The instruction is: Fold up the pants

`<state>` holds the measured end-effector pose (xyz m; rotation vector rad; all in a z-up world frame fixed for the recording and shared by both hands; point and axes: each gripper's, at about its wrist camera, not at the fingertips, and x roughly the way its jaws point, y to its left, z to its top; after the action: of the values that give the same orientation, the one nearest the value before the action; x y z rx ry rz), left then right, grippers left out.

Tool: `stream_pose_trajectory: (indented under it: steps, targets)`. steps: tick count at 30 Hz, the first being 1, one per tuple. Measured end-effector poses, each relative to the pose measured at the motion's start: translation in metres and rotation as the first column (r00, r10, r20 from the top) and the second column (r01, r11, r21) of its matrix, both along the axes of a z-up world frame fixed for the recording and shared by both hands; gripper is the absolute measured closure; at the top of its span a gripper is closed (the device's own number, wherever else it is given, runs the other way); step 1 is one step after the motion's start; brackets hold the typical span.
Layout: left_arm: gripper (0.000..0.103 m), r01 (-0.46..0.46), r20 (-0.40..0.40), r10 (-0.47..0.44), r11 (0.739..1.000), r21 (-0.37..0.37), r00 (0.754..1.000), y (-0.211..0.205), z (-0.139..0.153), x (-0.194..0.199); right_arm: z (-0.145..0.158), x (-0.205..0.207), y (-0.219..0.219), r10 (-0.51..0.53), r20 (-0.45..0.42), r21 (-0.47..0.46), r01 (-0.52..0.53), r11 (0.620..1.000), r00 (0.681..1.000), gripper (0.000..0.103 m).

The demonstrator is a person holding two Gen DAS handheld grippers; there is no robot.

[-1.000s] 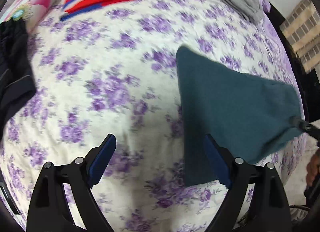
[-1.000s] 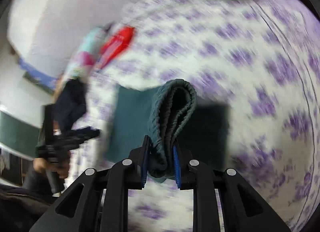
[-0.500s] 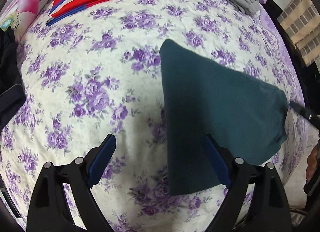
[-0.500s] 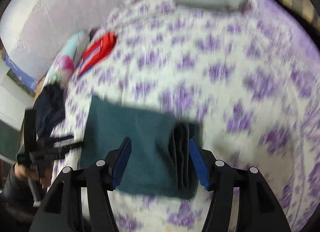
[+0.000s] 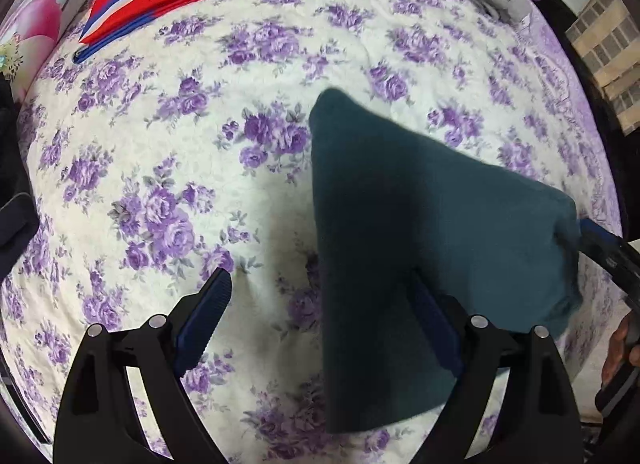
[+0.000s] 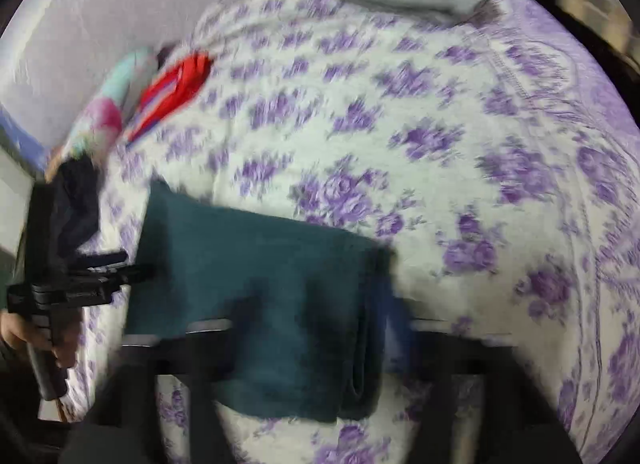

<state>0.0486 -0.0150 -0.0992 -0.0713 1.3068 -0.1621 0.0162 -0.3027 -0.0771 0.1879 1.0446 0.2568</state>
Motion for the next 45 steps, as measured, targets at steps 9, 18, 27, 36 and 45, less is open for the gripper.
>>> stream_pose_trajectory:
  steps: [9,18,27,36,45]
  targets:
    - [0.017,-0.018,-0.051,0.016,0.999,-0.048,0.999,0.002,-0.007,-0.001,-0.039,-0.005,-0.013,-0.034,-0.143,0.108,0.05,0.993,0.989,0.026]
    - [0.007,0.124,-0.171,-0.15,0.98,-0.153,0.974,-0.032,-0.036,-0.002,-0.056,-0.007,0.003,0.017,-0.187,0.166,0.014,0.986,0.982,0.029]
    - [0.005,0.019,-0.231,-0.081,0.966,-0.259,0.97,-0.016,-0.042,0.014,-0.061,0.002,0.009,0.015,-0.19,0.168,0.017,0.986,0.982,0.019]
    - [0.037,0.057,-0.198,-0.078,0.992,-0.112,0.977,-0.043,-0.036,0.017,-0.057,0.0,-0.001,-0.013,-0.226,0.185,0.057,0.981,0.974,0.076]
    - [0.086,0.121,0.041,-0.116,0.98,-0.16,0.992,-0.027,0.034,-0.004,0.011,0.002,0.033,0.129,-0.075,0.263,-0.106,0.959,0.989,0.081]
